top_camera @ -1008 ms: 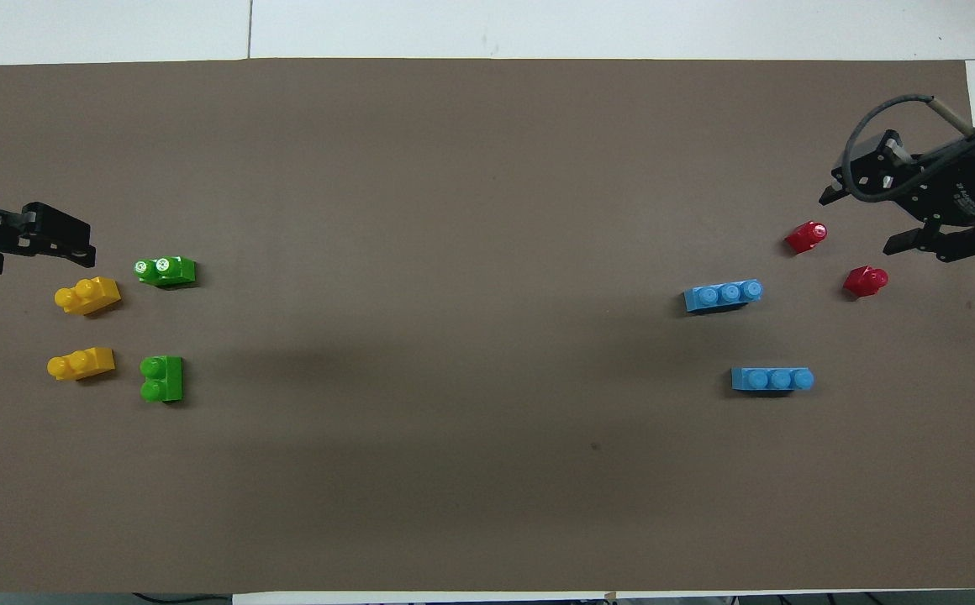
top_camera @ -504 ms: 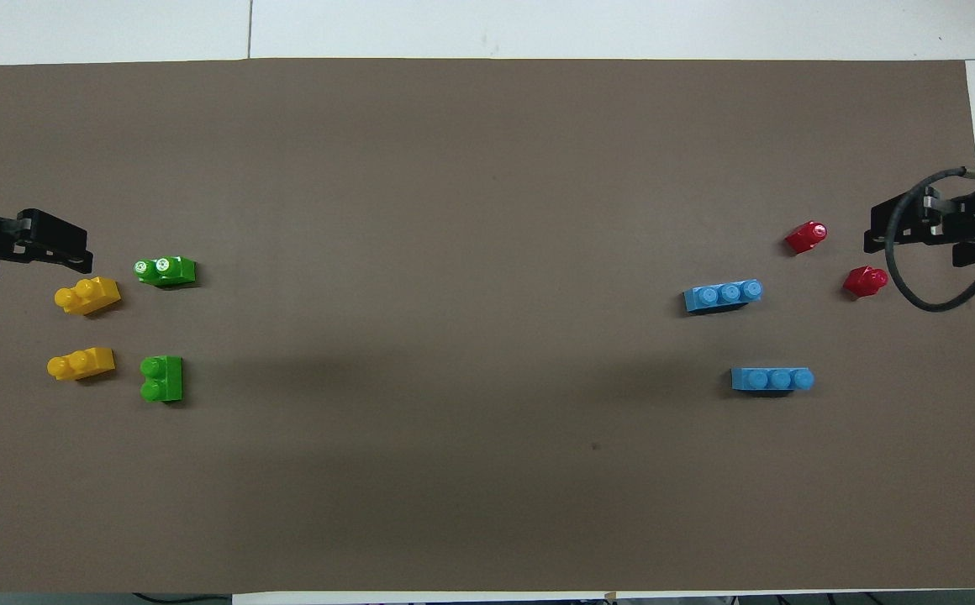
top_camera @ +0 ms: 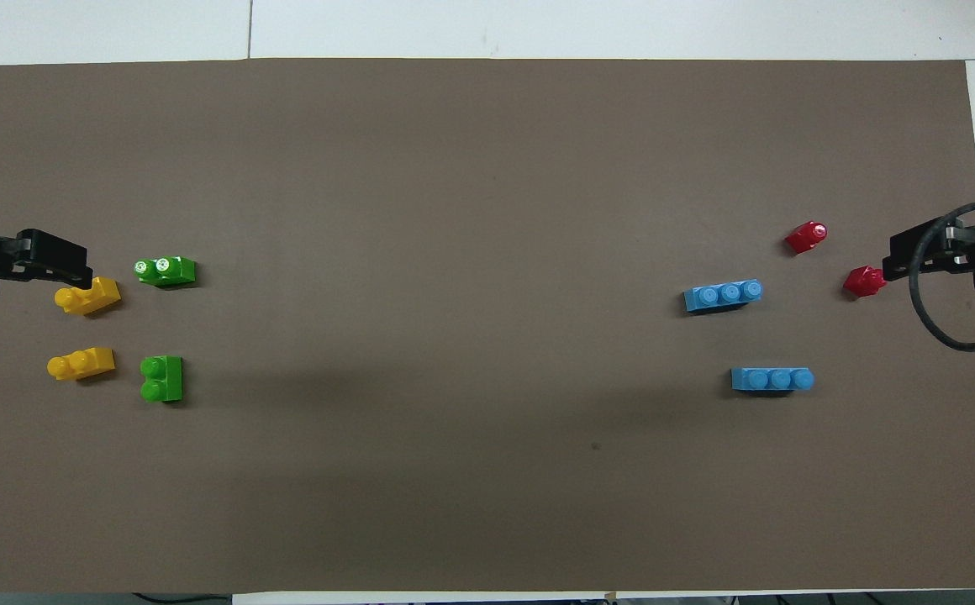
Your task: Remove green block with left arm and hold with right
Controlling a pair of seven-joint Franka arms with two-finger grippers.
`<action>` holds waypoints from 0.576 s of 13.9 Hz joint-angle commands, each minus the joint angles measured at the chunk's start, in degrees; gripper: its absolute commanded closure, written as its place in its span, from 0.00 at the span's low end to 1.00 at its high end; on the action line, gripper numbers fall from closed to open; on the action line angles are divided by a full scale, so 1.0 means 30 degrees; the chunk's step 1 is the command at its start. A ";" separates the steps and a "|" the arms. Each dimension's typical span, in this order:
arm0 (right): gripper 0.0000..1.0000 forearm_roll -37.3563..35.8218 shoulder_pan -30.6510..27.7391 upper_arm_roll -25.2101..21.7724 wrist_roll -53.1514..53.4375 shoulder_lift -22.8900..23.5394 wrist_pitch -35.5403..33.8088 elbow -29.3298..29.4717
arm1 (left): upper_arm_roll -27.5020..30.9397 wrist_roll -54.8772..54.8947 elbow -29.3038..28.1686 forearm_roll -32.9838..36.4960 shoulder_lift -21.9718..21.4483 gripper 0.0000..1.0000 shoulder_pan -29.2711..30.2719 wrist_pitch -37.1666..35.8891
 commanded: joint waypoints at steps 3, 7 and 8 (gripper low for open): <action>0.07 -0.0363 -0.0137 0.0031 -0.0400 -0.0495 0.0370 -0.0766 | 0.0084 -0.0058 -0.0710 0.0125 -0.0567 0.00 -0.0264 0.0618; 0.07 -0.0511 -0.0137 0.0030 -0.0400 -0.0495 0.0399 -0.0767 | 0.0084 0.0203 -0.0507 0.0124 -0.0597 0.00 -0.0264 0.0880; 0.07 -0.0801 -0.0108 0.0030 -0.0429 -0.0495 0.0399 -0.0767 | 0.0084 0.0264 -0.0360 0.0183 -0.0510 0.00 -0.0293 0.1026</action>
